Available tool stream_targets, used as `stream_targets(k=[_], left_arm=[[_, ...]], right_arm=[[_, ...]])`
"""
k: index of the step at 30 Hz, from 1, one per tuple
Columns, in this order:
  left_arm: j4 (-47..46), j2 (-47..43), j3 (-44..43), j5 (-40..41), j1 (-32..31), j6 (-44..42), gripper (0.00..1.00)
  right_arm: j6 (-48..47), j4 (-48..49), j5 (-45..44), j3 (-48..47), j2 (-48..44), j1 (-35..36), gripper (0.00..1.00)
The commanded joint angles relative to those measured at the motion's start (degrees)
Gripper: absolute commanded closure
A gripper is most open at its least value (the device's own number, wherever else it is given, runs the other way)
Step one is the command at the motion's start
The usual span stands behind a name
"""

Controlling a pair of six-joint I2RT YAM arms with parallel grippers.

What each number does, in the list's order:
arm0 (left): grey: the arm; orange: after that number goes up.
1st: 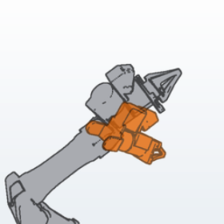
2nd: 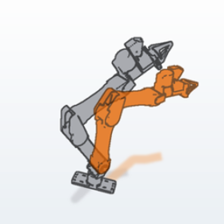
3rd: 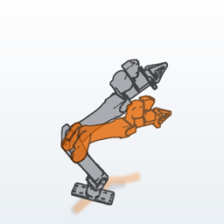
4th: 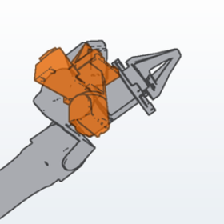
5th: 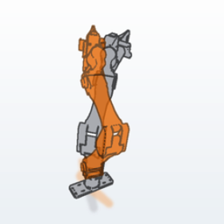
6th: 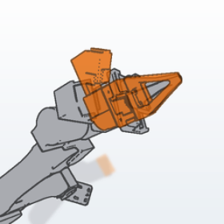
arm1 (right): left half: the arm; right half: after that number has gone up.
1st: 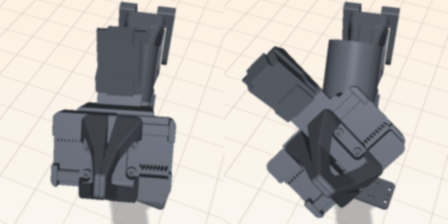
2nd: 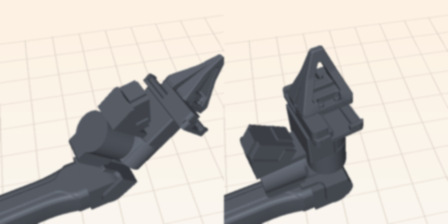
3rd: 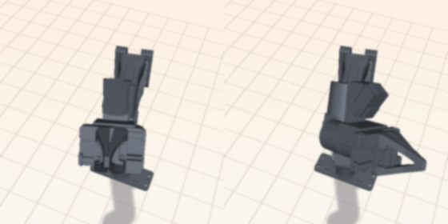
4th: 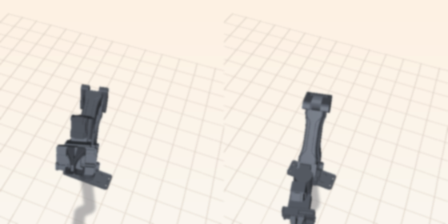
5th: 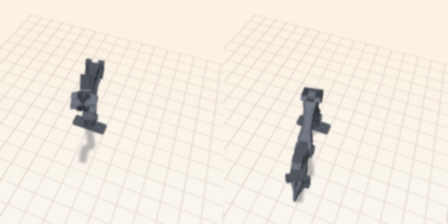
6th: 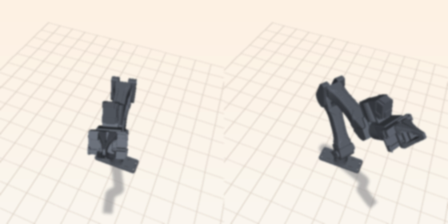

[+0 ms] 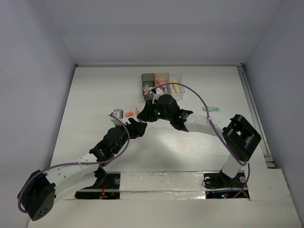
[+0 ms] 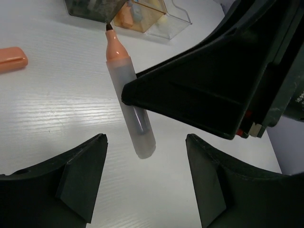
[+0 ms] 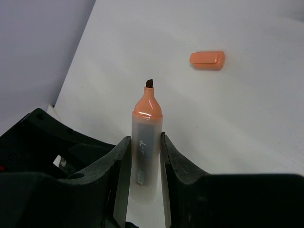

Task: Sort the stationery into containers
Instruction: Pick up the pen from the center of the board.

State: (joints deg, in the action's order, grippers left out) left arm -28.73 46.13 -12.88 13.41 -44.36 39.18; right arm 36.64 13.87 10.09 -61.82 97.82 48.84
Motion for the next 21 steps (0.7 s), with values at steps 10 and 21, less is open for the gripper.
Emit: stream_targets(k=[10,21], left_arm=[[-5.55,0.45,-2.41,-3.56,3.75,-1.65,0.51],[-6.69,1.07,-2.5,-4.71,3.75,-2.0,0.74]], right_arm=[[5.8,13.55,4.68,4.34,-3.95,0.56,0.93],[7.39,16.63,5.82,5.92,-4.57,0.56,0.93]])
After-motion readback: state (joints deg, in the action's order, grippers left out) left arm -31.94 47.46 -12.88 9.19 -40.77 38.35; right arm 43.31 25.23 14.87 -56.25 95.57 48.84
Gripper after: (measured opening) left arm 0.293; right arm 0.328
